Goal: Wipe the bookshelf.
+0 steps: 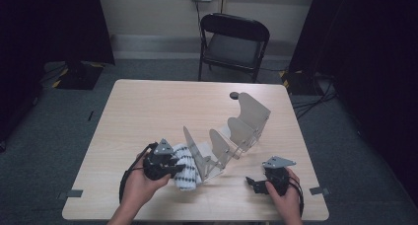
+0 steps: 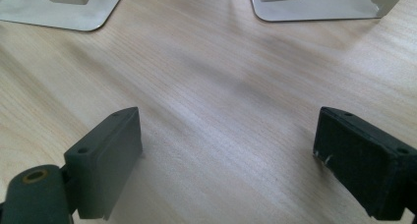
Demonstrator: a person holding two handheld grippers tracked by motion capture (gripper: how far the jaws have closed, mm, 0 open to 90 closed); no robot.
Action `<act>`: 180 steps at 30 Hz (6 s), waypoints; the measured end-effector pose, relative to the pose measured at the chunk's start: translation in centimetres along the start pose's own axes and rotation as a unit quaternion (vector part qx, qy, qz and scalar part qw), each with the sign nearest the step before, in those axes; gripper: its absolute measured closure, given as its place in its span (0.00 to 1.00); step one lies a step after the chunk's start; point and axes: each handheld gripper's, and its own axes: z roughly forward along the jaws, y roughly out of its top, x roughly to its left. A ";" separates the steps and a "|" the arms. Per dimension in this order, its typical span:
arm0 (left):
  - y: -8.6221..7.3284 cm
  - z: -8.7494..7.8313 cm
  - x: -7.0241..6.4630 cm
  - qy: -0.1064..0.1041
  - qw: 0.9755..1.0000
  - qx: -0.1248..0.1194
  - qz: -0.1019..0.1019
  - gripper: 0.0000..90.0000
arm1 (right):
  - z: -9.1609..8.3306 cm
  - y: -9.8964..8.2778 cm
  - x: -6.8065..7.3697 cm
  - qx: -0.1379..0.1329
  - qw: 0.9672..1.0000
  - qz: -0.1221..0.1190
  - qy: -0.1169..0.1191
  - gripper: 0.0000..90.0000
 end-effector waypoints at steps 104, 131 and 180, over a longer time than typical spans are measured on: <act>-1.5 5.5 1.1 0.020 0.999 0.044 -0.013 0.80 | 0.2 0.2 -0.1 -0.001 1.000 0.000 -0.002 0.11; 1.1 -0.8 0.5 0.022 0.999 0.001 -0.026 0.80 | 0.2 0.2 -0.1 -0.001 1.000 0.000 -0.002 0.11; -3.1 2.7 -0.3 0.020 0.999 0.008 -0.034 0.54 | 0.1 0.1 0.4 -0.001 1.000 0.010 -0.014 0.12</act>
